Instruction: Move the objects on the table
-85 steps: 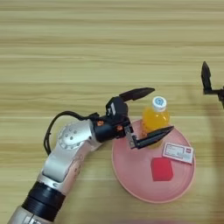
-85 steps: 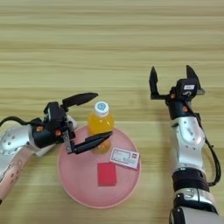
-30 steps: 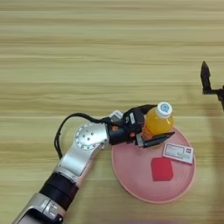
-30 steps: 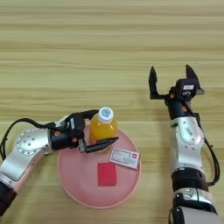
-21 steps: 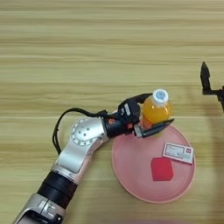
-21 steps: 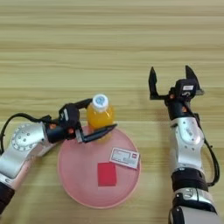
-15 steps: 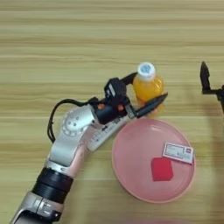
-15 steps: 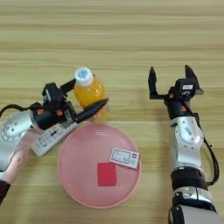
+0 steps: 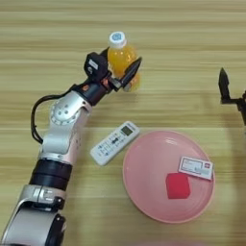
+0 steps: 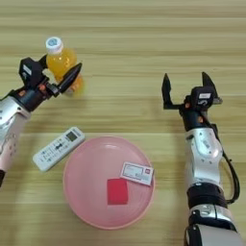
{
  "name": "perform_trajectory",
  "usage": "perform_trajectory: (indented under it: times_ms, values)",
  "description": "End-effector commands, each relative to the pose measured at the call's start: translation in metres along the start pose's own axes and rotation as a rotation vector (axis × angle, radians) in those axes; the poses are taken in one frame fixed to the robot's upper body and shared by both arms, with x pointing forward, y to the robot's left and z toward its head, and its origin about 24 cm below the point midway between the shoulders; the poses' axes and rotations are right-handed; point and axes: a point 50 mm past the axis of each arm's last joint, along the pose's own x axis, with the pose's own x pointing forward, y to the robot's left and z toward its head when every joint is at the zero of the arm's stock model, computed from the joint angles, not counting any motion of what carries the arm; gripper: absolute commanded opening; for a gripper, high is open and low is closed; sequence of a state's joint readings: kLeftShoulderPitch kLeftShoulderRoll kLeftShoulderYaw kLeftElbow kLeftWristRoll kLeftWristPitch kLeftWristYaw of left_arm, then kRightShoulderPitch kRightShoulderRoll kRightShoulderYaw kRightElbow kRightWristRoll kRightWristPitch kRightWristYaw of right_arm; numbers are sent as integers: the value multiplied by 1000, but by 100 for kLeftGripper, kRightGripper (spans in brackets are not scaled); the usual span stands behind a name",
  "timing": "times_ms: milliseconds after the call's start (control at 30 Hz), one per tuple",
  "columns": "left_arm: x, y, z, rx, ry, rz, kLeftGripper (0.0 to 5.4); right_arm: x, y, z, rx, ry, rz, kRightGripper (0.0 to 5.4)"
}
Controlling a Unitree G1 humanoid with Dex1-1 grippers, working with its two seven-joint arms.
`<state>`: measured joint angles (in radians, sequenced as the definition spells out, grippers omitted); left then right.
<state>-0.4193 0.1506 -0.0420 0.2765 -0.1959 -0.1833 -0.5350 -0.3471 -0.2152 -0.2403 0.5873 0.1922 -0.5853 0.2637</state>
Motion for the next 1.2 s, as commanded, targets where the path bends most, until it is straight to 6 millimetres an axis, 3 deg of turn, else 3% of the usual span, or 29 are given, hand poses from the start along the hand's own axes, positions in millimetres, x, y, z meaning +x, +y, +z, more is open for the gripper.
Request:
perform_trajectory:
  times_ms: [33, 500, 1167, 1200]
  values:
    - [2, 15, -9, 48, 56, 71, 343, 5, 3, 4, 2, -26, -3, 540]
    - [-14, 15, -50, -4, 225, 168, 343, 5, 2, 4, -5, -31, -1, 540]
    - [-17, 8, -63, 2, 280, 154, 343, 4, 1, 5, -10, -33, 0, 540]
    - [-17, 8, -63, 1, 280, 154, 361, 4, 1, 5, -10, -33, -1, 540]
